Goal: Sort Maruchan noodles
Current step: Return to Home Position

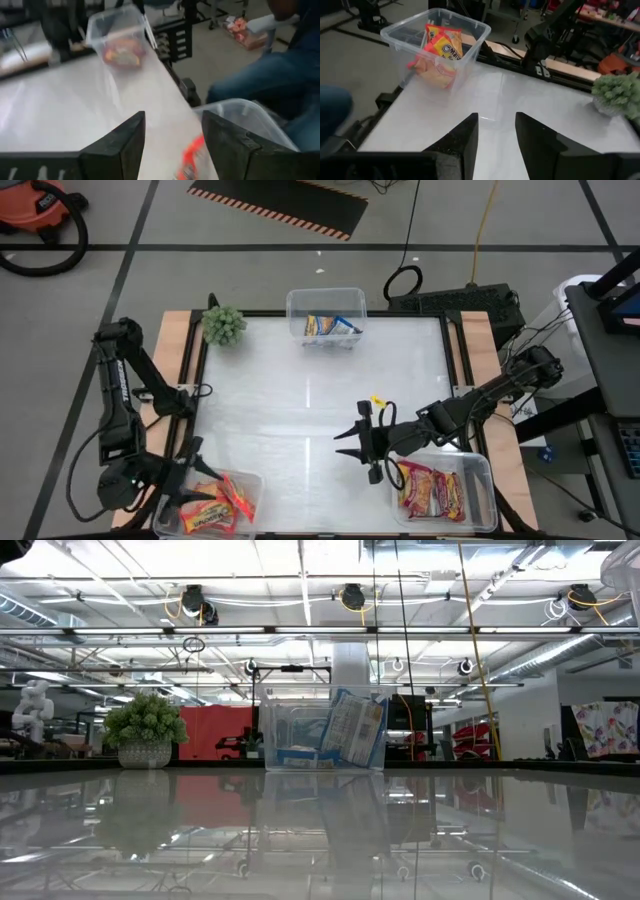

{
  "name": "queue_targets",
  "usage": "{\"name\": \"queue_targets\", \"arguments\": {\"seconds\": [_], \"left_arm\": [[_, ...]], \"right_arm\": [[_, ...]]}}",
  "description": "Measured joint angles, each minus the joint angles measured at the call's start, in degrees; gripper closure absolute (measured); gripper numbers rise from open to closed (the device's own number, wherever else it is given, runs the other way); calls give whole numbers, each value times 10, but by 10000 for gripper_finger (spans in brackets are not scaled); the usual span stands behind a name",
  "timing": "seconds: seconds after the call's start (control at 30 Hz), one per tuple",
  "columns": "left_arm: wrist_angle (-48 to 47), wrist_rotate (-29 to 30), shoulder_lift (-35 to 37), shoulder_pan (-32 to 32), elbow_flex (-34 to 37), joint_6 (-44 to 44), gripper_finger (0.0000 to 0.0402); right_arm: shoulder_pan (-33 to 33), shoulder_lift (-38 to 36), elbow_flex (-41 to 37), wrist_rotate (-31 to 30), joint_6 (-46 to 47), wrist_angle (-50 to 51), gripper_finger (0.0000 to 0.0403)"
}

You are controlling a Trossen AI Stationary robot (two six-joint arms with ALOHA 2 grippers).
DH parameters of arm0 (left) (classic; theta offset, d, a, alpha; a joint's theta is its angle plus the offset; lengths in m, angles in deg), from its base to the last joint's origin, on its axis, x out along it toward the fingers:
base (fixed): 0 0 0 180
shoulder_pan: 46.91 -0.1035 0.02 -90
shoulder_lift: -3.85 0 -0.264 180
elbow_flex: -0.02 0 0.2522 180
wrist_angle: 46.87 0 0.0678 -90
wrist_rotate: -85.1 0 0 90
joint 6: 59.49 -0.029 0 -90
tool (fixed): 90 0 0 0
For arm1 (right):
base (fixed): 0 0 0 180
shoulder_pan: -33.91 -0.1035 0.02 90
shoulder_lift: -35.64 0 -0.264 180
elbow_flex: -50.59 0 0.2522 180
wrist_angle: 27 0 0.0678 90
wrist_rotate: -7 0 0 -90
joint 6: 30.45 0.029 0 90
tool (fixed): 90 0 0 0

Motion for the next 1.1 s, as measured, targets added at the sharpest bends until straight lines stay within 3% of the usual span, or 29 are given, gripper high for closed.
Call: {"name": "queue_targets", "arguments": {"seconds": [0.1,0.2,0.33,0.47,0.7,0.83,1.0,1.1], "left_arm": [[25,11,0,-21,1,-100,221],[60,35,5,-46,15,-177,264],[117,38,9,-96,51,-209,324],[191,37,8,-158,95,-212,357],[208,25,27,-231,115,-211,362],[203,-3,44,-250,120,-258,362],[288,-79,79,-292,173,-287,362],[307,-96,107,-299,212,-286,362]], "right_arm": [[2,0,0,-1,-32,0,279],[6,0,0,-3,-46,-1,280],[15,0,0,-32,-51,5,280],[19,0,0,-34,-54,9,290],[18,0,0,-33,-57,13,357],[18,0,-13,-31,-56,15,396],[18,-16,-52,-30,-39,7,393],[18,-40,-82,-30,-22,5,395]]}}
